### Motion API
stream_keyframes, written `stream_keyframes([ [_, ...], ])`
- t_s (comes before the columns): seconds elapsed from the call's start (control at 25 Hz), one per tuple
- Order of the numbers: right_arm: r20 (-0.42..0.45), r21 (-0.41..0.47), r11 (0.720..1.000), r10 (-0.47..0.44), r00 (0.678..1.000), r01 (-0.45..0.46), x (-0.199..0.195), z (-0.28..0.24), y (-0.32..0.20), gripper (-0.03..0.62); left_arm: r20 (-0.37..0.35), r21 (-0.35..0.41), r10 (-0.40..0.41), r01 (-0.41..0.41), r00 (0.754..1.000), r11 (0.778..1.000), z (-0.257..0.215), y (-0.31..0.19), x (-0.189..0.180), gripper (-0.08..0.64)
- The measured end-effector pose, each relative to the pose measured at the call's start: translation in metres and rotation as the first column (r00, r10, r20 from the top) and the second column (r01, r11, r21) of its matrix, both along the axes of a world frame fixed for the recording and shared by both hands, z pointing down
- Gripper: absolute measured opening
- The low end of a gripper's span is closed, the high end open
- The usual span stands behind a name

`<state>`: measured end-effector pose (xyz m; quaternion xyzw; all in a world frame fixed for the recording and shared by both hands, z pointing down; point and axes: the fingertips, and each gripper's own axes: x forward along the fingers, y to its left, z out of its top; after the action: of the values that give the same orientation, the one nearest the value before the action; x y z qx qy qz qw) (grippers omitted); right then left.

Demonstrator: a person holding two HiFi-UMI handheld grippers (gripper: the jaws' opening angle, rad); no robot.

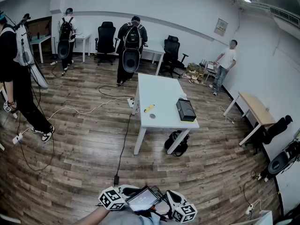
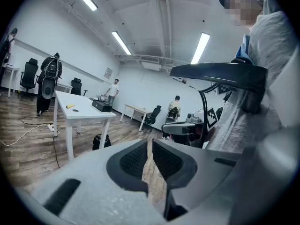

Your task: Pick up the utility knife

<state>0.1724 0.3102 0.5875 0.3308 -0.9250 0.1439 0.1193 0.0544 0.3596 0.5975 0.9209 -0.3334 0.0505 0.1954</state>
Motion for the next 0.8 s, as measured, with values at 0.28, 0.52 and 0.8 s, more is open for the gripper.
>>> stream_keyframes([
  [0.28, 0.003, 0.003, 1.000, -0.001, 1.000, 0.001, -0.004, 0.000, -0.004, 0.029, 0.011, -0.006, 0.019, -0.019, 1.000, 1.000, 0.004, 0.001, 0.003, 0.033],
  [0.52, -0.001, -0.013, 1.000, -0.002, 1.000, 0.002, -0.007, 0.005, -0.004, 0.029, 0.016, -0.017, 0.025, -0.024, 1.000, 1.000, 0.009, 0.002, 0.000, 0.033],
  [0.8, -0.013, -0.017, 1.000, -0.010, 1.000, 0.009, -0.015, 0.009, -0.006, 0.029, 0.013, -0.016, 0.022, -0.022, 1.000, 1.000, 0.012, -0.003, -0.007, 0.032],
])
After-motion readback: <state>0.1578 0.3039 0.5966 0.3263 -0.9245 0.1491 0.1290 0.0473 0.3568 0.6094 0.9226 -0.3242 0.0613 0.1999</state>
